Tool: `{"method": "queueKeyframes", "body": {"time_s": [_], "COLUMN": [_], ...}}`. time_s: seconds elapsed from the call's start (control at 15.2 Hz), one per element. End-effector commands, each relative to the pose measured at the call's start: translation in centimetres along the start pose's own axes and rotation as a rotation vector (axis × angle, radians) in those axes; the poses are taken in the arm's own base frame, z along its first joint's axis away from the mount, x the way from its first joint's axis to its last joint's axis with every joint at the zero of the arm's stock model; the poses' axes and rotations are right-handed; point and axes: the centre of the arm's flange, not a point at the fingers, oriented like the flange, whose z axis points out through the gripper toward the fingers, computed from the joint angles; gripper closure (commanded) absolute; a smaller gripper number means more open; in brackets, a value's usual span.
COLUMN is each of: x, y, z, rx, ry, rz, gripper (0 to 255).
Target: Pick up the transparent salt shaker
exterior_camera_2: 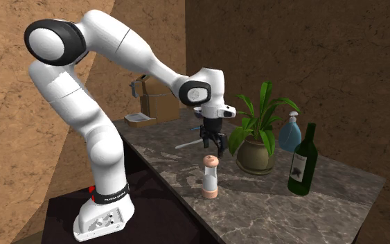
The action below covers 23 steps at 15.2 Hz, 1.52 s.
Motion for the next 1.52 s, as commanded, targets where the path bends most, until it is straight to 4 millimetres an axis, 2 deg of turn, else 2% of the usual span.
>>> {"method": "queueKeyframes", "body": {"time_s": [0.0, 0.33, 0.46, 0.53, 1.12, 1.45], "x": [0.2, 0.0, 0.0, -0.1, 0.0, 0.2], "y": [0.3, 0.4, 0.4, 0.3, 0.4, 0.3], "z": [1.1, 3.7, 4.0, 4.0, 4.0, 1.4], "rx": [0.0, 0.0, 0.0, 0.0, 0.0, 0.0], "ry": [0.005, 0.005, 0.005, 0.005, 0.005, 0.005], "rz": [-0.003, -0.003, -0.003, -0.003, -0.003, -0.003], "gripper": [0, 0, 0, 255, 255, 255]}}
